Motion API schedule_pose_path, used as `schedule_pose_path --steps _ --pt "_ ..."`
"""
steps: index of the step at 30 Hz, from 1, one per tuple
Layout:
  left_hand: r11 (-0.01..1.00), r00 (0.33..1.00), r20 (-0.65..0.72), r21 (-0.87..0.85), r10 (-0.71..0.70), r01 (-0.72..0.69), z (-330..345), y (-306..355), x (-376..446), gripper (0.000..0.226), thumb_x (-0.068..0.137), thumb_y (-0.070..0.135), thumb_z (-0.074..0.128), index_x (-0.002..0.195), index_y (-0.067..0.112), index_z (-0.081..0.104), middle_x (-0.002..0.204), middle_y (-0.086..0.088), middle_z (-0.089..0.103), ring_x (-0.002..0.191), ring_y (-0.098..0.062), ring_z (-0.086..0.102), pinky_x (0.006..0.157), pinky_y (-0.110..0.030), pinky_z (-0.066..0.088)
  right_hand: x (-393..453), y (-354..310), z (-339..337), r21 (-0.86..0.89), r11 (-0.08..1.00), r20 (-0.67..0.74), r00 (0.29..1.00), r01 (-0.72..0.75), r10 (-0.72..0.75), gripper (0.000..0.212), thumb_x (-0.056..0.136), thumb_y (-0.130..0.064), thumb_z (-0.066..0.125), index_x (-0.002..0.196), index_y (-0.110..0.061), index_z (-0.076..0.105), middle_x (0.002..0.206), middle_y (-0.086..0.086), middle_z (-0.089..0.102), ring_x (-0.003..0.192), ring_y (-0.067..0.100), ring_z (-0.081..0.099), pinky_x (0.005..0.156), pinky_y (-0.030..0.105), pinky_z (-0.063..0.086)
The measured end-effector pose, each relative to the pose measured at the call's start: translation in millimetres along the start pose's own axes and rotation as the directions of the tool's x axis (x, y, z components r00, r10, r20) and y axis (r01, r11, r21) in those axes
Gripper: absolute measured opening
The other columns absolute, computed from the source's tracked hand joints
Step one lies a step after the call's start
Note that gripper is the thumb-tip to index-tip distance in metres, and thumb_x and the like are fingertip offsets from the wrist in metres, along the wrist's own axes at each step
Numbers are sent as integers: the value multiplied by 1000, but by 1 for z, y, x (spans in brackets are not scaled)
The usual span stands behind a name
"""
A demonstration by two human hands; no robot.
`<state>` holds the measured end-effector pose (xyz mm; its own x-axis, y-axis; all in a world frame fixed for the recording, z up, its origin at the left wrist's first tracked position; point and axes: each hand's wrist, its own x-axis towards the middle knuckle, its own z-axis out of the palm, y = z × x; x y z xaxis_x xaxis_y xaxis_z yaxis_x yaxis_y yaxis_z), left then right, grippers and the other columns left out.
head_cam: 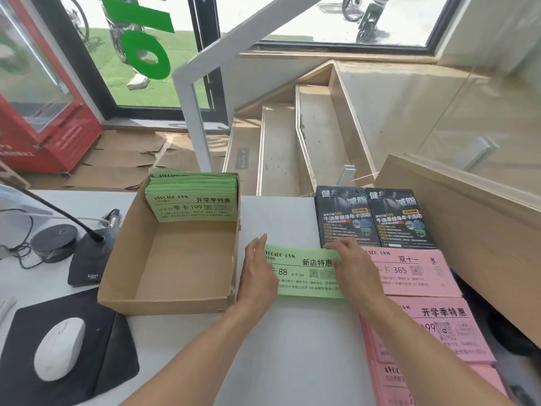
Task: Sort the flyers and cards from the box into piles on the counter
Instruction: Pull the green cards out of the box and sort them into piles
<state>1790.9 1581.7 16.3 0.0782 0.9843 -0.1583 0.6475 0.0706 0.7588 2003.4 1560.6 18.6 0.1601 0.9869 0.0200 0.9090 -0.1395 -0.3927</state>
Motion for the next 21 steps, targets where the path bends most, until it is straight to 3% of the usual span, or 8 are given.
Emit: schedule_pose_path --steps 2,4,8,10,14,18,21 --pt "1000 998 52 1 -22 22 1 -4 -2 67 100 9 51 158 22 20 167 3 8 150 -15 21 111 -16 16 1 4 5 -92 996 -69 997 18 -24 45 79 -4 73 119 -25 68 122 -1 60 111 24 55 91 39 45" --pt "999 992 119 -7 -51 52 1 -10 -7 83 94 25 67 159 25 16 168 8 -6 152 -12 16 116 -23 20 -2 3 5 -86 996 -83 996 31 -38 45 78 -13 79 119 -26 68 122 -2 60 115 23 52 97 39 41" --pt "996 967 240 43 -90 82 0 -17 -17 128 71 30 90 160 36 -2 166 10 -19 151 -10 21 108 -24 33 -21 -12 2 50 996 180 980 74 -82 58 78 -46 78 131 -33 58 131 -13 50 122 12 44 106 32 38" --pt "995 970 228 62 -88 76 1 -18 -18 127 73 24 88 159 36 -4 167 8 -15 150 -11 24 106 -26 37 -32 -16 5 -1 993 268 956 121 -116 62 78 -43 77 135 -35 53 139 -14 43 129 12 39 109 32 35" --pt "997 982 179 71 -55 43 5 -19 -16 111 82 21 78 160 29 -1 169 4 -3 152 -12 17 107 -22 32 -35 -14 8 -81 983 237 961 163 -140 57 82 -18 74 133 -33 54 146 -8 44 133 18 39 108 32 35" --pt "999 986 166 36 -9 3 7 -14 -13 108 82 15 78 160 32 6 169 5 1 147 -12 29 96 -14 32 -29 -11 0 -144 979 251 962 147 -107 55 85 -22 70 134 -37 51 143 -13 42 131 15 38 104 30 34" --pt "998 984 180 69 -12 0 8 -10 -12 108 82 15 78 160 35 5 169 5 -2 144 -14 37 98 -21 40 -27 -10 -3 -158 977 255 962 146 -103 55 83 -22 70 132 -39 51 141 -15 43 127 14 39 99 29 35"
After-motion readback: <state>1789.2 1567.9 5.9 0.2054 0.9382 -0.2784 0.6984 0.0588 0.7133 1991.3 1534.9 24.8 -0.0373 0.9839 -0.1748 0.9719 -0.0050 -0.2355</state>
